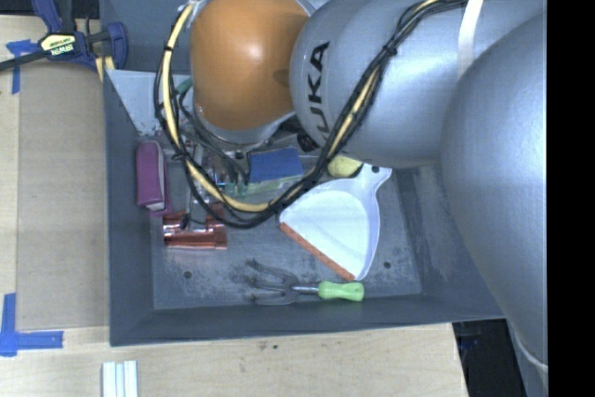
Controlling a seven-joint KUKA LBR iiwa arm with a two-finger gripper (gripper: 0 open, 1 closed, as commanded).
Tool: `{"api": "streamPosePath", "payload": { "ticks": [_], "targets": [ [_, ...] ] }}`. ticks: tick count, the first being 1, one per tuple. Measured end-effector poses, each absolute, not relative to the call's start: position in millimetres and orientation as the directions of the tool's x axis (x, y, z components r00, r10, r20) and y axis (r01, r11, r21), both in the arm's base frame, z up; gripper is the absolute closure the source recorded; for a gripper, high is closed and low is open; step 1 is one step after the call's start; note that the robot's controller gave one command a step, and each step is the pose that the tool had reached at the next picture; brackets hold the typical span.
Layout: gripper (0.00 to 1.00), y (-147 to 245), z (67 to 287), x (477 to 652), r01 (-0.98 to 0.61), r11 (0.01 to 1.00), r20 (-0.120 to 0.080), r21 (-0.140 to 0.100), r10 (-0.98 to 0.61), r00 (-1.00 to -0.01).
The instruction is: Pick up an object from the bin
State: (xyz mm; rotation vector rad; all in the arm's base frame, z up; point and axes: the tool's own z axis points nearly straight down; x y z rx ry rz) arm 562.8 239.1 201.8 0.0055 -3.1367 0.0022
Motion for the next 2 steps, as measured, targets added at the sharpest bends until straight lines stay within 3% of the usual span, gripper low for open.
{"api": "streamPosePath", "payload": {
  "ticks": [1,2],
  "targets": [
    [0.00,237.9,207.2,564.5,0.001,1.000,-0.003,0.001,0.001,-1.000],
    [0.00,201.4,69.4,542.5,-0.016,1.000,0.000,0.001,-0.016,-1.000]
  ]
}}
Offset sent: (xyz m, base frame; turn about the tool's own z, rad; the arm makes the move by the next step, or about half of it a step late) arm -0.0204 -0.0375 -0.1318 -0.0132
